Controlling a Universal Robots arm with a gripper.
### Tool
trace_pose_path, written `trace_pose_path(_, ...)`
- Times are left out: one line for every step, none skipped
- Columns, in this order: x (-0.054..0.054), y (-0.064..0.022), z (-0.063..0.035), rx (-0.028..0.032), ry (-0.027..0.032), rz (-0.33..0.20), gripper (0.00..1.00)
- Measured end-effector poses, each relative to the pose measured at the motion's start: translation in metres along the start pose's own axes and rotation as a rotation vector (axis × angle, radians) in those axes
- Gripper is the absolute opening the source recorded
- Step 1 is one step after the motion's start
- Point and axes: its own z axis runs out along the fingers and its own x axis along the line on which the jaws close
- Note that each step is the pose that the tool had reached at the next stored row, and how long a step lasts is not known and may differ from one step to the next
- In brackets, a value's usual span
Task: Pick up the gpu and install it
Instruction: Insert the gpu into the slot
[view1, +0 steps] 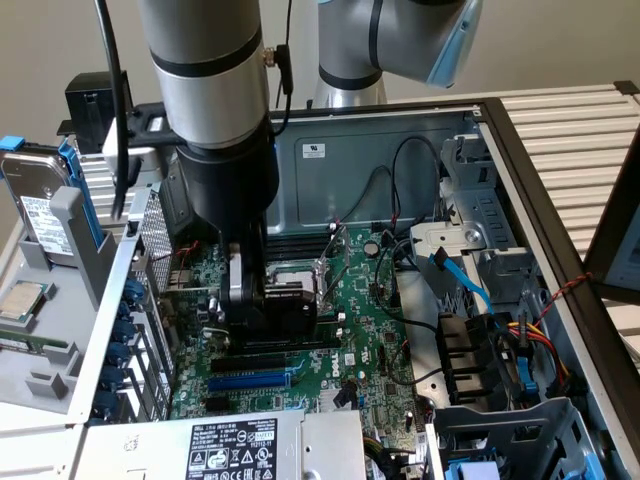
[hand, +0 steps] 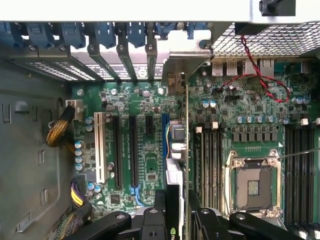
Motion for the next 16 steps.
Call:
trace_pose_path(0.0003, 0.0001, 0.0004, 0.0001, -0.0001, 0.000, 0.27)
trace_pose_path(0.0009, 0.0002, 0.0006, 0.0000, -0.0001, 0.000, 0.27)
trace_pose_path(0.0014, 0.0002, 0.0008, 0.0002, -0.0002, 0.000, 0.27)
trace_pose_path(0.0019, 0.0002, 0.0009, 0.0001, -0.0001, 0.000, 0.27)
trace_pose_path(0.0022, 0.0002, 0.0011, 0.0001, 0.0000, 0.000, 0.27)
trace_pose_path(0.0023, 0.0003, 0.0012, 0.0001, 0.0006, 0.000, 0.27)
trace_pose_path(0.0024, 0.0002, 0.0014, 0.0002, 0.0020, 0.000, 0.27)
trace_pose_path(0.0025, 0.0002, 0.0016, 0.0003, 0.0043, 0.000, 0.27)
trace_pose_path(0.0026, 0.0003, 0.0018, 0.0006, 0.0074, 0.000, 0.27)
trace_pose_path(0.0026, 0.0005, 0.0021, 0.0008, 0.0108, 0.000, 0.27)
trace_pose_path(0.0026, 0.0009, 0.0025, 0.0011, 0.0136, -0.001, 0.27)
trace_pose_path(0.0028, 0.0017, 0.0030, 0.0014, 0.0150, -0.001, 0.27)
trace_pose_path(0.0028, 0.0022, 0.0031, 0.0014, 0.0150, -0.001, 0.27)
trace_pose_path(0.0030, 0.0022, 0.0031, 0.0014, 0.0151, -0.001, 0.27)
trace_pose_path(0.0033, 0.0022, 0.0032, 0.0015, 0.0151, -0.001, 0.27)
trace_pose_path(0.0033, 0.0023, 0.0036, 0.0017, 0.0151, -0.001, 0.27)
